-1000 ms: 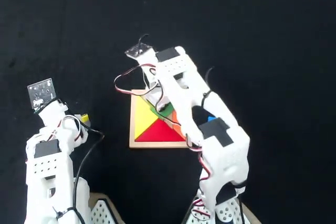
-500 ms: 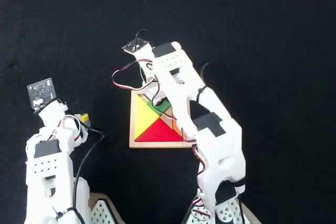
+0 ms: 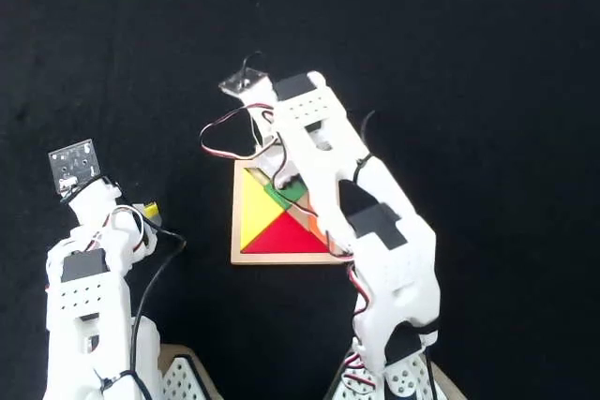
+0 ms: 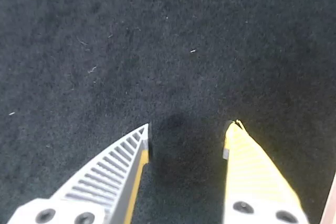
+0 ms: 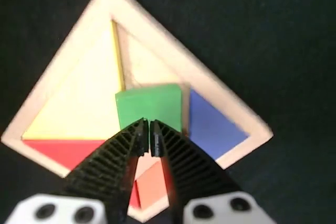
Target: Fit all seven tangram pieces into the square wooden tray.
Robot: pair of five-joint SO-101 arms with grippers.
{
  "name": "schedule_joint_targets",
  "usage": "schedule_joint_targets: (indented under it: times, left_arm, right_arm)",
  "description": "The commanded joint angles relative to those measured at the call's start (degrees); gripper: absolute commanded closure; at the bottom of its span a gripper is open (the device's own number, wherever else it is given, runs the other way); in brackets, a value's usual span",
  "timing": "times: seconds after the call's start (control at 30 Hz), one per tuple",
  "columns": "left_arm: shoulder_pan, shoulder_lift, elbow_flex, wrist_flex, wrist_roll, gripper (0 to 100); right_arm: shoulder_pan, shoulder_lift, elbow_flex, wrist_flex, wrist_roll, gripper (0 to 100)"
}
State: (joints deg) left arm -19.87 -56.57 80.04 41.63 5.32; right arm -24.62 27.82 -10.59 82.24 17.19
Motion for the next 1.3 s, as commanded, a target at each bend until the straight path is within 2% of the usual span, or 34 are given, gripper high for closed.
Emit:
schedule_joint_targets:
  times: [0.0,0.23,0.43,0.67,1.0,1.27]
  left_arm:
    - [0.48,-0.18,-0.31,-0.97,-0.09,76]
    - [0.48,-0.18,-0.31,-0.97,-0.09,76]
    - [0.48,-0.18,-0.31,-1.05,-0.09,76]
    - [0.48,-0.18,-0.31,-1.05,-0.09,76]
    - [0.57,-0.18,-0.31,-1.05,-0.09,76]
    - [0.57,-0.18,-0.22,-1.05,-0.09,76]
  right_arm:
    - [-2.37,-2.68,-1.71,-1.93,0.00,98.8]
    - [-6.42,-1.27,-2.33,0.18,-1.32,98.8]
    - [-6.07,-0.48,-1.36,-0.18,-1.58,98.8]
    - [-1.93,1.36,-1.36,-1.67,-1.58,98.8]
    - [-3.34,-4.97,-0.84,-4.75,-2.02,98.8]
    - [-3.34,3.03,-3.65,-6.24,-1.58,98.8]
